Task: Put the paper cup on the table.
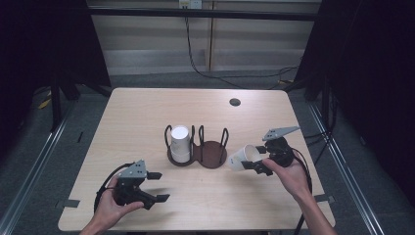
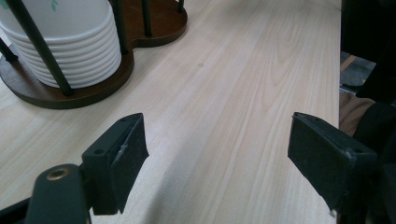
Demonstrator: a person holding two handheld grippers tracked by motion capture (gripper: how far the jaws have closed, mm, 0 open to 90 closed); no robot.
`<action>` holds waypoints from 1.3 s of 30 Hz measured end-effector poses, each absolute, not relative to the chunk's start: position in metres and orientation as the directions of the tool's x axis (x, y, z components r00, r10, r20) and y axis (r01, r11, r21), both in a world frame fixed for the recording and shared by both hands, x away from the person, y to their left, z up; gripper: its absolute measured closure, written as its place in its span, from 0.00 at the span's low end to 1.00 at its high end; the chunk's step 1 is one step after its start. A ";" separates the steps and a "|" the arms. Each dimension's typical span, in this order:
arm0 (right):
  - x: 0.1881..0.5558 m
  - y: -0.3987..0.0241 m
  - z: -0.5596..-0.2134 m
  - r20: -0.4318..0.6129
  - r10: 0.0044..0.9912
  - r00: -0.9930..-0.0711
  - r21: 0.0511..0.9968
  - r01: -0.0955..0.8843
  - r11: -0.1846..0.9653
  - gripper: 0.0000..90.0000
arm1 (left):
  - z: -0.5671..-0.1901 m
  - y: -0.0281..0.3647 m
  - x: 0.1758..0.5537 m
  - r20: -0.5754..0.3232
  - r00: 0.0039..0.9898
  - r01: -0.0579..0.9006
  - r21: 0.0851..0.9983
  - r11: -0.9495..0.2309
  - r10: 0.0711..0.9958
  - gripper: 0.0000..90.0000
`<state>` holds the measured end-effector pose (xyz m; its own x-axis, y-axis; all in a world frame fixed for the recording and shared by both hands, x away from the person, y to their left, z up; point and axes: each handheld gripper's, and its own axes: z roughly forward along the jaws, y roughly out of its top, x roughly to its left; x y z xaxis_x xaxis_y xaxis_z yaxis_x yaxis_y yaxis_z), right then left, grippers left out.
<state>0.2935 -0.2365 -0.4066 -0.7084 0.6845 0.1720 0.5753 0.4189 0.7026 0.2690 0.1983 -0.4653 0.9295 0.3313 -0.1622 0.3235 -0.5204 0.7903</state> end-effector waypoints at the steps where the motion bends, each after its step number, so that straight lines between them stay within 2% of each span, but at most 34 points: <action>1: 0.294 -0.236 -0.407 0.172 0.684 -0.708 0.703 0.575 0.419 0.28 | -0.465 0.198 0.269 -0.162 0.929 0.323 0.790 -0.520 0.331 0.22; 23: 0.328 -0.229 -0.398 0.050 0.726 -0.686 0.580 0.612 0.538 0.28 | -0.466 0.197 0.269 -0.154 0.934 0.313 0.787 -0.532 0.322 0.22; 39: 0.352 -0.229 -0.399 0.053 0.748 -0.662 0.457 0.682 0.571 0.28 | -0.467 0.196 0.268 -0.150 0.938 0.307 0.777 -0.549 0.313 0.22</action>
